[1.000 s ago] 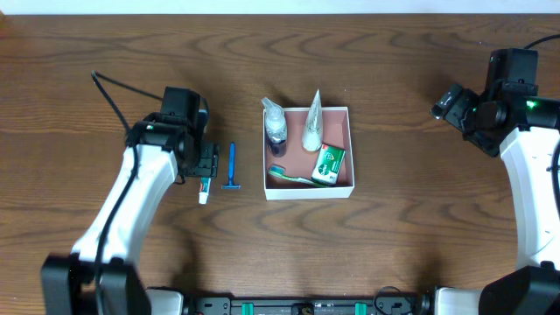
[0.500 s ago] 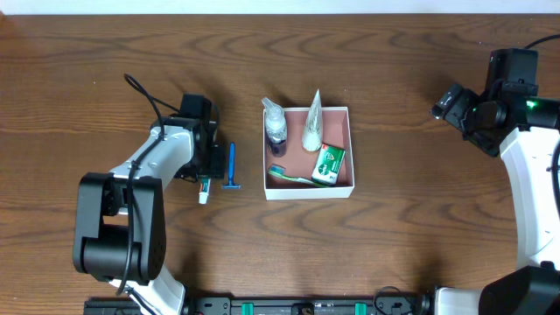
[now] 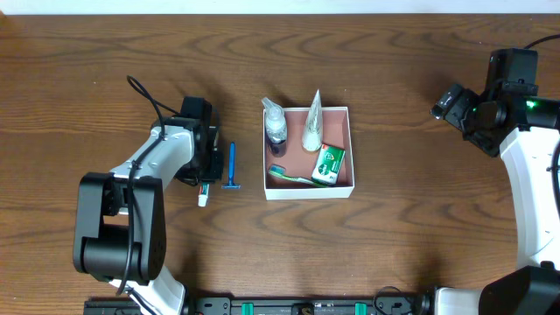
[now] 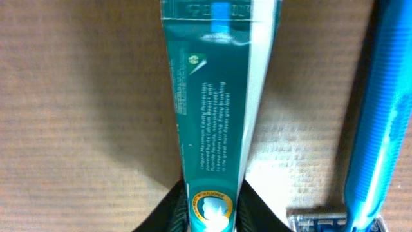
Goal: Pack container
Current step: 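Lower the left gripper onto the blue toothpaste tube and grasp it, then carry the toothpaste tube with the left gripper into the box and release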
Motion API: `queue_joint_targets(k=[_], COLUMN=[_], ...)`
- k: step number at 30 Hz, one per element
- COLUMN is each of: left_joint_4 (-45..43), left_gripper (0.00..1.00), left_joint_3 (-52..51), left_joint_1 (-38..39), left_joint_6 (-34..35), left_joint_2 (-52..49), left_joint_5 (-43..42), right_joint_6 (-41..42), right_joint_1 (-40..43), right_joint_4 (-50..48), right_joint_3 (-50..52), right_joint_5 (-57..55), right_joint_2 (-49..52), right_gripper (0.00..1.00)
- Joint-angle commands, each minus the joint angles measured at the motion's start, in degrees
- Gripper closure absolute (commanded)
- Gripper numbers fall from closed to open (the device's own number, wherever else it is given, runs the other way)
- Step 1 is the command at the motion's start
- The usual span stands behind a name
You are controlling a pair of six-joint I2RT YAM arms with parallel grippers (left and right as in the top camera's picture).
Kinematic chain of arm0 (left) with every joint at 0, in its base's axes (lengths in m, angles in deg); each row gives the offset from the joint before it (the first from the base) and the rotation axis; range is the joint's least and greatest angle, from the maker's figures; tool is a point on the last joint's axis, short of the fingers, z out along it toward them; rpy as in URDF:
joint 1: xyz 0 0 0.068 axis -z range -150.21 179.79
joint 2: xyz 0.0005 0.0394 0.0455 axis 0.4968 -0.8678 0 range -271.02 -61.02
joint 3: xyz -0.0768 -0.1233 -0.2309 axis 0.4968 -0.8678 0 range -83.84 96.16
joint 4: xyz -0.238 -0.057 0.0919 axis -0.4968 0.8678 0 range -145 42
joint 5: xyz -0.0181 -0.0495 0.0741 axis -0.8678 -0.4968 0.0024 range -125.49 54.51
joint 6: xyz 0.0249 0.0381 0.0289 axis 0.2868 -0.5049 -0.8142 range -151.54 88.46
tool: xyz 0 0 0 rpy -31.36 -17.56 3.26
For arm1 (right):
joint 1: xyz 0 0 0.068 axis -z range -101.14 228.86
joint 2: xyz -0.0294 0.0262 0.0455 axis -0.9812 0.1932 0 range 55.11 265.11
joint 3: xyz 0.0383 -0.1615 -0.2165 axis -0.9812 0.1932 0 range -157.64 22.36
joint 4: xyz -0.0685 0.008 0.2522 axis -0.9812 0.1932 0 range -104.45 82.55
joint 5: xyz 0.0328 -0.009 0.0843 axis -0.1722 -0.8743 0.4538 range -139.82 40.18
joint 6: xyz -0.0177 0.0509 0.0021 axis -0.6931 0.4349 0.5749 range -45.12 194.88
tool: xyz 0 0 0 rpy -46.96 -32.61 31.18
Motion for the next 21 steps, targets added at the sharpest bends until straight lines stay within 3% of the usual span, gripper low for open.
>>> queue_joint_targets(k=[1, 9, 15, 21], left_joint_4=[1.4, 7.21, 8.15, 6.21], left_gripper=[0.8, 0.9, 0.91, 0.94], left_joint_3=[-0.13, 2.51, 4.57, 4.57], left_joint_1=[0.02, 0.04, 2.25, 12.41], left_joint_6=[-0.2, -0.2, -0.26, -10.25], left_joint_2=[2.51, 13.81, 25.42, 33.35], left_joint_5=[0.2, -0.37, -9.16, -10.08], right_joint_6=[-0.42, -0.42, -0.42, -0.42], right_joint_1=[0.22, 0.22, 0.22, 0.22], right_joint_4=[0.04, 0.04, 0.04, 0.04], right_joint_3=[-0.28, -0.28, -0.28, -0.28], right_joint_5=[-0.2, -0.2, -0.2, -0.2], right_joint_2=[-0.35, -0.35, -0.35, -0.35], right_gripper=[0.01, 0.01, 0.01, 0.01])
